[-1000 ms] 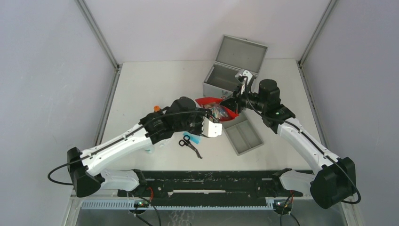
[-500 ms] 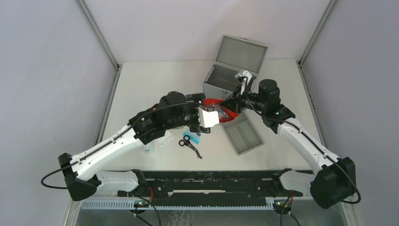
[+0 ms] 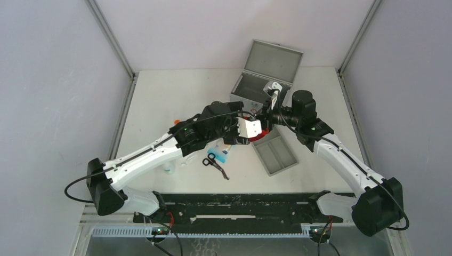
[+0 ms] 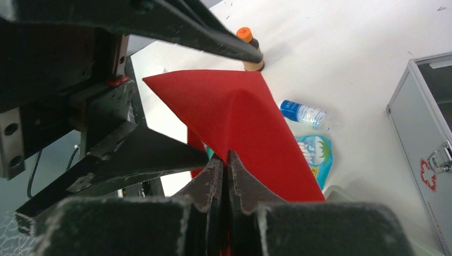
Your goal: Organize the medicine kit
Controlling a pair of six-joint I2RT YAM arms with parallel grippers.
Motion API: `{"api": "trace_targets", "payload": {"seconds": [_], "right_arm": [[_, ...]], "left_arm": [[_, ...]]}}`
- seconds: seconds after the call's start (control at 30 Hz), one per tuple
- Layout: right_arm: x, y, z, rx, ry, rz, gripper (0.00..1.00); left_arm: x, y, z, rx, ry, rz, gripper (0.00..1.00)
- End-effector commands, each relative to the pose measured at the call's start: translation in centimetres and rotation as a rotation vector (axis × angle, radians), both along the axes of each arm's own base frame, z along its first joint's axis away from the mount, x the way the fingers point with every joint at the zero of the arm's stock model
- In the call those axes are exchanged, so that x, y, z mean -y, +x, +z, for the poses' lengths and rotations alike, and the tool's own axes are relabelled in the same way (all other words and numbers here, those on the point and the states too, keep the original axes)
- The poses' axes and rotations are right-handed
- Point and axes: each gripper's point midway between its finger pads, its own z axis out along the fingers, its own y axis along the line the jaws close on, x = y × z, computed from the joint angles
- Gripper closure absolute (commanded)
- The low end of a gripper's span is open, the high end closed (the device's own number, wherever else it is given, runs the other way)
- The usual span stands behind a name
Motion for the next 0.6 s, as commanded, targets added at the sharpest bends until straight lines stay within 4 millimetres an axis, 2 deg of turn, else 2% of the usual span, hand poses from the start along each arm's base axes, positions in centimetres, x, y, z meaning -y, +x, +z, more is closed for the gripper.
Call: {"api": "trace_targets", "payload": {"seconds": [0.0,0.13,0.3,0.4,0.57], "right_arm": [[-0.6,-0.9,2.3,0.08,0.037,0.071,1.0],[-0.8,-1.5,2.4,0.08,0.044,0.108,1.0],[-0.9,-1.9,2.5,0.084,0.049,0.127,1.0],[-0.8,-1.7,2.5,0.087,0.047,0.12,1.0],[-0.5,-0.4,1.9,0.086,0.023,0.051,1.0]], "left_arm": [[-0.5,3.4,4.0,0.116,-0.102,0.123,0.0],[-1.2,5.0,3.8,0.092,-0.128,0.173,0.0],[-1.6,5.4,1.8,0.075,-0.084,0.167,0.02],[-1.7,5.2,1.4,0.068,-0.079,0.152,0.02],[-1.3,3.3,2.7,0.045,-0.12,0.066,0.02]]}}
